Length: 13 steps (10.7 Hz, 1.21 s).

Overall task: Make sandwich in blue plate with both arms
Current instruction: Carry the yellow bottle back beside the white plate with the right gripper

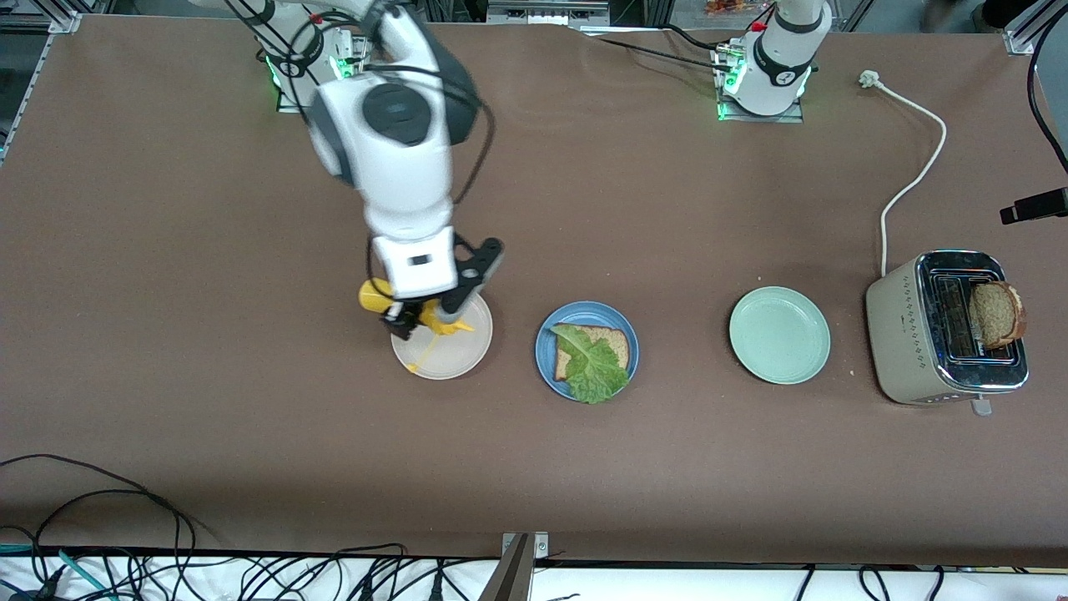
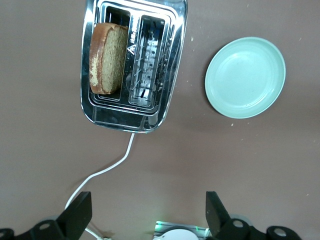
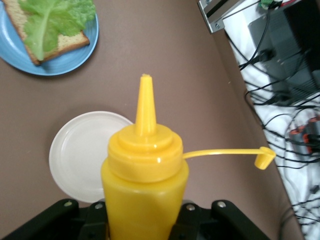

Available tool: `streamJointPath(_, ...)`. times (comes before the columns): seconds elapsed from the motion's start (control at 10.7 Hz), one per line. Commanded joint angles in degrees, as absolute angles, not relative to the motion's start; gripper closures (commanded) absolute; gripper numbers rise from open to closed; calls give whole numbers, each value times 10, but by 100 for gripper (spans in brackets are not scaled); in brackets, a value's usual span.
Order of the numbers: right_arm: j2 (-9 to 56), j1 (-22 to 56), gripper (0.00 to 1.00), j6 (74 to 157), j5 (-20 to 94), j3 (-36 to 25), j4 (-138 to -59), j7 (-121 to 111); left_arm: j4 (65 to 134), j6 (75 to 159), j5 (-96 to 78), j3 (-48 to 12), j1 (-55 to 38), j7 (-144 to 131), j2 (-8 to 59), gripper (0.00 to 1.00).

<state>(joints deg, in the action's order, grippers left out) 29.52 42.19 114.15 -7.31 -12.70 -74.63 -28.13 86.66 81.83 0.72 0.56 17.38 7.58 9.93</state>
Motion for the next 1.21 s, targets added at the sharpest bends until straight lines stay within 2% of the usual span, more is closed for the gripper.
streamJointPath(0.0,195,347,100,1150,60,-118,-866,-414,853,837,27,1,190,128,121,0)
streamJointPath(0.37,175,215,100,1145,280,-119,-931,-732,853,879,75,0,189,133,155,0)
streamJointPath(0.56,183,156,100,1104,373,-120,-954,-864,855,911,87,0,190,145,170,0)
streamJointPath(1.12,309,20,100,967,563,-119,-953,-1189,856,987,78,0,220,212,214,0)
